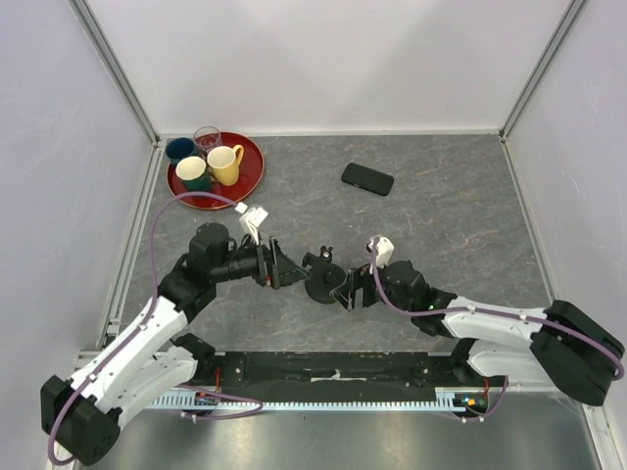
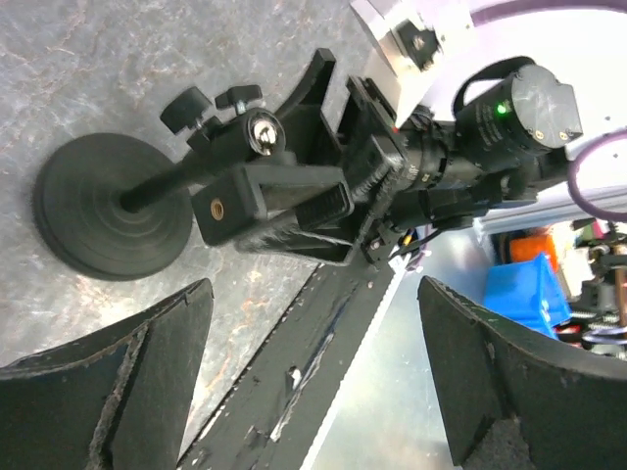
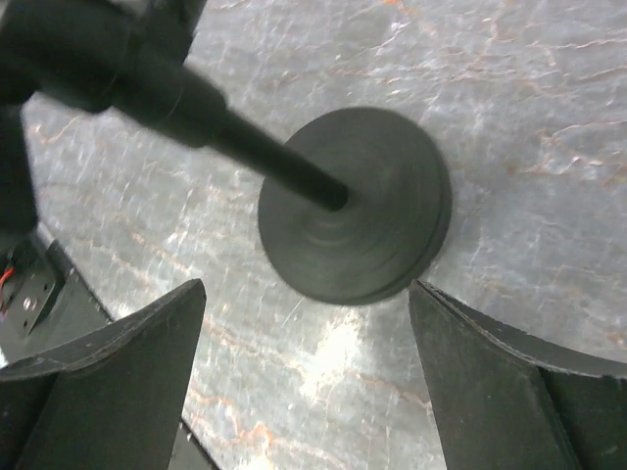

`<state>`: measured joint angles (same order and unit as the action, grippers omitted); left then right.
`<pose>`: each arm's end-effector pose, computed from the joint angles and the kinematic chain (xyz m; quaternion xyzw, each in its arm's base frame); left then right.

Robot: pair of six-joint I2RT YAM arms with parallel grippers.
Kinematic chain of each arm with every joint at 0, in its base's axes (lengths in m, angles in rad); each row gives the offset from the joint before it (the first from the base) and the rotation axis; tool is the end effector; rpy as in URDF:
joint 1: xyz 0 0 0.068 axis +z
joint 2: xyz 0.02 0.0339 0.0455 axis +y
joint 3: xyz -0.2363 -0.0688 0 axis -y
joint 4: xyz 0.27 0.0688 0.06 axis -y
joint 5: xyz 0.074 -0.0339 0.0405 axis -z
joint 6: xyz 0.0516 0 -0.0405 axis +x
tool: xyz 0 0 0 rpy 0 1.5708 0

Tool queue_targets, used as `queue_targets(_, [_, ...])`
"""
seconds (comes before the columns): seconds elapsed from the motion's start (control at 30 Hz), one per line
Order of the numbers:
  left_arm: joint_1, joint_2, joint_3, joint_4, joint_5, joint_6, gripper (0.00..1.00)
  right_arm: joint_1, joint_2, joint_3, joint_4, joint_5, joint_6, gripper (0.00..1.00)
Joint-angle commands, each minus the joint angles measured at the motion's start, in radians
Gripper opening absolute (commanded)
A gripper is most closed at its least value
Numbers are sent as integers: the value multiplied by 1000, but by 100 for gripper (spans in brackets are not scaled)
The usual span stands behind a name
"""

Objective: Place the phone on the phone stand

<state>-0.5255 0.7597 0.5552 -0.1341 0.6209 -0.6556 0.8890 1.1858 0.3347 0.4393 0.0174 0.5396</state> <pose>0.1879 -0.1437 0.2416 0.1256 0.7870 -0.5135 0.3182 0.1705 0.2086 0.1187 -0.1407 0.8248 0.3532 0.4185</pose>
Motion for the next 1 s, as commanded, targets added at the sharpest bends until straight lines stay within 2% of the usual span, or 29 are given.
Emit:
queue_targets(0.0, [-4,102,193,-122,-29,201,92,31,-109,-40,-28,-143,-13,94])
queue_targets(0.07, [-4,122,216,-160,-64,227,92,112,-210,-30,-131,-110,-87,98])
queue_targets(0.17, [-4,73,209,-162,-131,246,92,197,-356,10,-237,13,-142,98])
queue_targets(0.23, [-4,53,201,-171,-182,249,92,208,-411,62,-304,104,-150,98])
queue_targets(0.33, [-4,24,192,-180,-216,238,92,208,-404,130,-332,183,-181,97])
queue_targets(0.53, [-4,-75,149,-194,-216,179,92,208,-273,214,-254,225,-207,86])
queue_targets(0.6, [-2,-106,143,-208,-223,174,92,206,-243,246,-241,234,-210,78])
queue_targets(0.73, [-4,-109,144,-236,-217,177,92,206,-166,285,-238,231,-205,68])
queue_targets(0.97, [-4,-123,117,-217,-224,163,91,206,-138,276,-211,269,-204,44])
